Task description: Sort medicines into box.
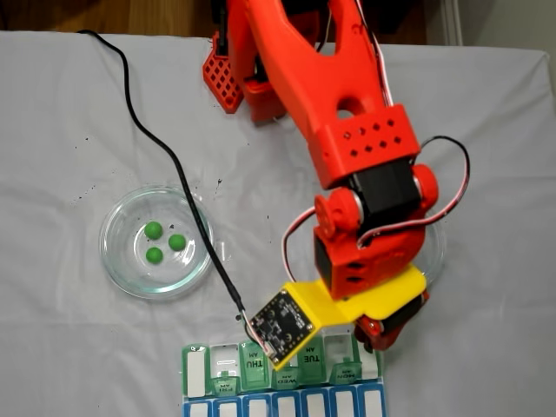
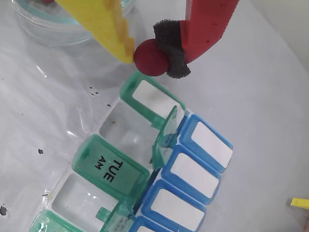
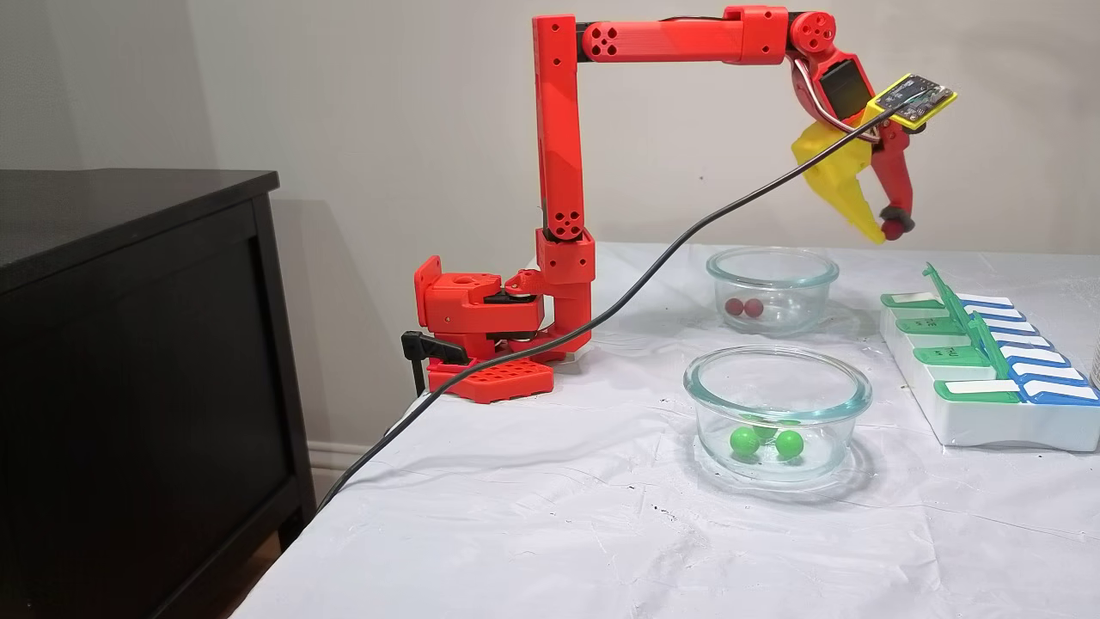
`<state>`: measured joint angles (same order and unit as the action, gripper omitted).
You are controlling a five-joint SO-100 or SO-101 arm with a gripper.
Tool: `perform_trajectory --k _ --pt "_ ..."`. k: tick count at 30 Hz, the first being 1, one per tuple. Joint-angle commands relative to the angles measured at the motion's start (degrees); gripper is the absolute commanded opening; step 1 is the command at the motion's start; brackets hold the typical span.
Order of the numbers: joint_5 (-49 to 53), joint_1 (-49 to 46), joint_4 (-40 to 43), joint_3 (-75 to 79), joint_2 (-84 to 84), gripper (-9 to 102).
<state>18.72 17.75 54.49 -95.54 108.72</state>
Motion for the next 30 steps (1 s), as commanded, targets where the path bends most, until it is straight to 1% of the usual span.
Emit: perform_trajectory --k 1,6,12,19,30 --pt "1.0 -1.8 -1.5 3.0 -0.3 0" --pt "2.0 -3.2 1.3 5.1 -2.8 0" --pt "2.5 -4.2 1.5 4.2 -4.5 0" --pt "1.7 -3.5 -5.7 0.6 -3.9 0" --pt "2.0 -2.3 -9.8 -0.7 -5.3 0"
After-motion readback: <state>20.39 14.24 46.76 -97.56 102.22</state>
